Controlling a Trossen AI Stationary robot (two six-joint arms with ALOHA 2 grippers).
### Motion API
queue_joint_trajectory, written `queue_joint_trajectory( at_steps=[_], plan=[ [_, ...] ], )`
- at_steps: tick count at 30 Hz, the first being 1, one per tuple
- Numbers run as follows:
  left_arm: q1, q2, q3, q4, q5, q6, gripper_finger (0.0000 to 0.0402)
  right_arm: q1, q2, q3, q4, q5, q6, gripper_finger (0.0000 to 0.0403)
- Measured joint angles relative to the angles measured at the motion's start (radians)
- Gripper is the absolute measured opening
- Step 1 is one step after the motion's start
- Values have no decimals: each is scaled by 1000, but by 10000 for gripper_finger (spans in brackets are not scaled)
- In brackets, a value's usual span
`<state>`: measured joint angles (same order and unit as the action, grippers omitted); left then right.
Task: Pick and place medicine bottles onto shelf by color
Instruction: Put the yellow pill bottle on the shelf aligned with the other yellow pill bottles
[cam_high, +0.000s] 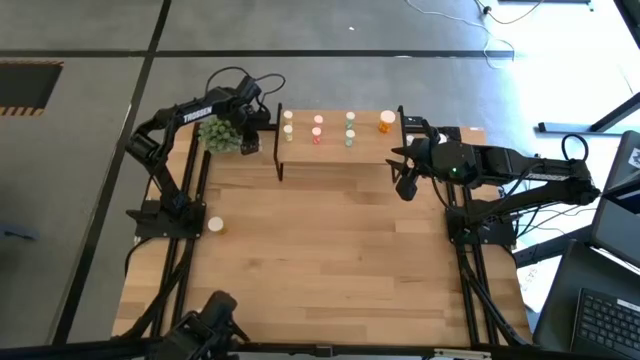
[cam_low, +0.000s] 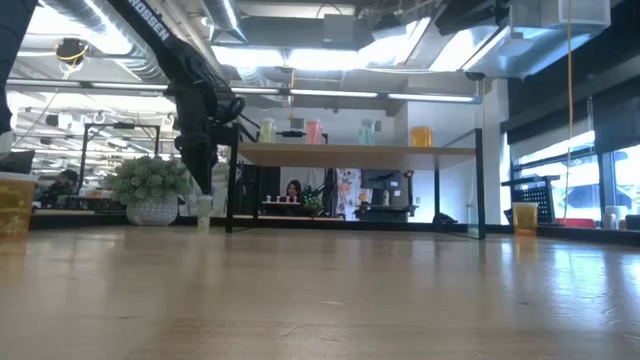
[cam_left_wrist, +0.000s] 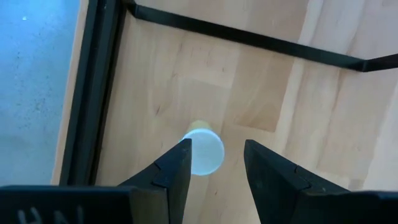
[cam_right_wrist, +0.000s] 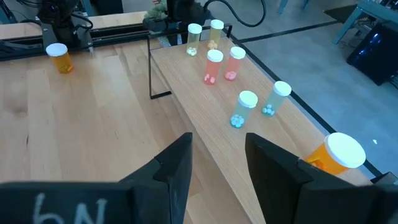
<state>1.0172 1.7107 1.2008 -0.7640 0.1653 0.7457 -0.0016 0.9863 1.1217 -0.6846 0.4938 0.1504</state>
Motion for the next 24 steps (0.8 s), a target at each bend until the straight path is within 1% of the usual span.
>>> queue_joint_trajectory(
  at_steps=[6,9,10,12,18,21,24],
  plan=[
    [-1,-5,-47,15,-6,-4,142,0,0,0,0,0,0,152],
    [-1,2,-62,45,-29,-11,142,0,0,0,0,0,1,152],
    [-1,1,-65,34,-29,-10,142,0,0,0,0,0,1,152],
    [-3,1,-62,75,-33,-12,142,0,0,0,0,0,0,152],
    [-9,-4,-61,70,-40,-15,142,0,0,0,0,0,0,152],
    [-18,-6,-61,66,-57,-51,142,0,0,0,1,0,1,152],
    [-20,-9,-61,45,-72,-119,142,0,0,0,0,0,1,152]
  ],
)
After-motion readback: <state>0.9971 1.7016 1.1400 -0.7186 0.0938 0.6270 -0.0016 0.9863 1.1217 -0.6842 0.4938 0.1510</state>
